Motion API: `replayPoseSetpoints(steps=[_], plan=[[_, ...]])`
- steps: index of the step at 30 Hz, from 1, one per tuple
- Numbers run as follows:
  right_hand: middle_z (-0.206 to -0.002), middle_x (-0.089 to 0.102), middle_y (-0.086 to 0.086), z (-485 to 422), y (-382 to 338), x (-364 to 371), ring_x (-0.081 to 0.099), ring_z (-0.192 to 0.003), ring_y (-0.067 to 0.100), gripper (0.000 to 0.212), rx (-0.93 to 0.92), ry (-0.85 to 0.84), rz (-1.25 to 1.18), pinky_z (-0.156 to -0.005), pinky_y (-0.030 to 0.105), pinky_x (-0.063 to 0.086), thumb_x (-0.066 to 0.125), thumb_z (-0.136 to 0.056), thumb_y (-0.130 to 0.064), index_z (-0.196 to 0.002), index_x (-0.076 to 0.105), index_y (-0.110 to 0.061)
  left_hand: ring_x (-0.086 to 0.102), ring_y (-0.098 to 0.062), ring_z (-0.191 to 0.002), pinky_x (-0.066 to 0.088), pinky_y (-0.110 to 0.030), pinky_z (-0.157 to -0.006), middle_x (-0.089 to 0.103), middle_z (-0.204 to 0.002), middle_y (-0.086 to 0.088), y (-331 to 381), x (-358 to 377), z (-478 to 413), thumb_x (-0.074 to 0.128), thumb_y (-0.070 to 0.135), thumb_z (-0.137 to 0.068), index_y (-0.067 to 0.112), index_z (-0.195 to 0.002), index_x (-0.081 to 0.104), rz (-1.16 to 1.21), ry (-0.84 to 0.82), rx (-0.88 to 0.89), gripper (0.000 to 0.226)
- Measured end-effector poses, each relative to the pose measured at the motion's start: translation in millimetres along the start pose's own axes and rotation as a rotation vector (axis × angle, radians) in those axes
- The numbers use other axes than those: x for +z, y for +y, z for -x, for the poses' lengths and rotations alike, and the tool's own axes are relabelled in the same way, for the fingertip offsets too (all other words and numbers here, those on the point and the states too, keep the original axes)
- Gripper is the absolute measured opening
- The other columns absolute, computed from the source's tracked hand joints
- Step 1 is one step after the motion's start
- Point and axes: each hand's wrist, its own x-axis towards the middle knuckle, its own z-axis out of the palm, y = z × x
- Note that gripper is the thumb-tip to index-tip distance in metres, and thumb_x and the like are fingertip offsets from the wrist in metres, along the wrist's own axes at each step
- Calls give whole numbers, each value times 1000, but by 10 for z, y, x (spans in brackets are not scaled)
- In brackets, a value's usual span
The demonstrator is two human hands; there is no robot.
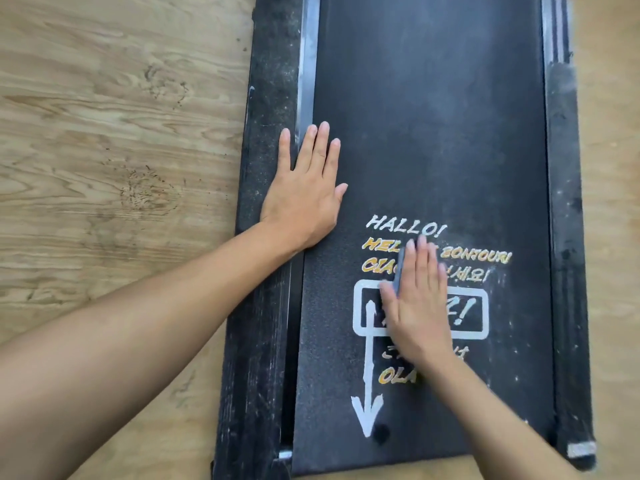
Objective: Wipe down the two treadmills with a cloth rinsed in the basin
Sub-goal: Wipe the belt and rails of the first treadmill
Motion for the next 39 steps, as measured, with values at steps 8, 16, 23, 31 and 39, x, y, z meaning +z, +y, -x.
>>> replayPoseSetpoints(steps=[8, 16, 23, 31, 39], plan=[[-174, -14, 12, -1352, 479, -430, -14, -161, 26, 83, -123, -93, 65, -131, 49, -3, 21, -107, -60, -166, -6, -8, 8, -32, -163, 7, -65, -128, 7, -175, -19, -44, -60, 17, 14, 47, -111, 6, -167, 14, -46, -28, 1, 69], [-174, 0, 20, 1041, 900, -147, 4, -162, 35, 86, -343, -217, 187, -123, 52, 17, 26, -108, -63, -165, 11, -1, 11, -33, -163, 6, -65, -127, 11, -175, -19, -6, -68, 34, 18, 42, -112, 4, -166, 19, -41, -10, 16, 67], [-175, -12, 13, -1362, 738, -586, -13, -161, 26, 99, -8, -47, 24, -130, 48, -2, 22, -100, -76, -167, -3, -8, 9, -33, -163, 7, -66, -127, 10, -175, -19, -44, -105, -13, 14, 45, -109, 4, -166, 18, -68, -57, 57, 70], [-175, -8, 14, 217, 878, -116, -6, -162, 29, 95, -127, -24, 18, -130, 51, 7, 29, -103, -71, -167, 2, -6, 8, -31, -163, 5, -65, -128, 8, -176, -17, -44, -75, 2, 16, 45, -109, 6, -167, 17, -96, -56, 51, 70], [-175, -4, 13, -49, 969, -192, -5, -162, 28, 98, -115, -20, 26, -130, 50, 6, 19, -100, -78, -167, 6, -7, 8, -31, -163, 5, -64, -128, 8, -176, -15, -22, -91, -22, 20, 44, -109, 7, -167, 17, -65, -68, 35, 69]])
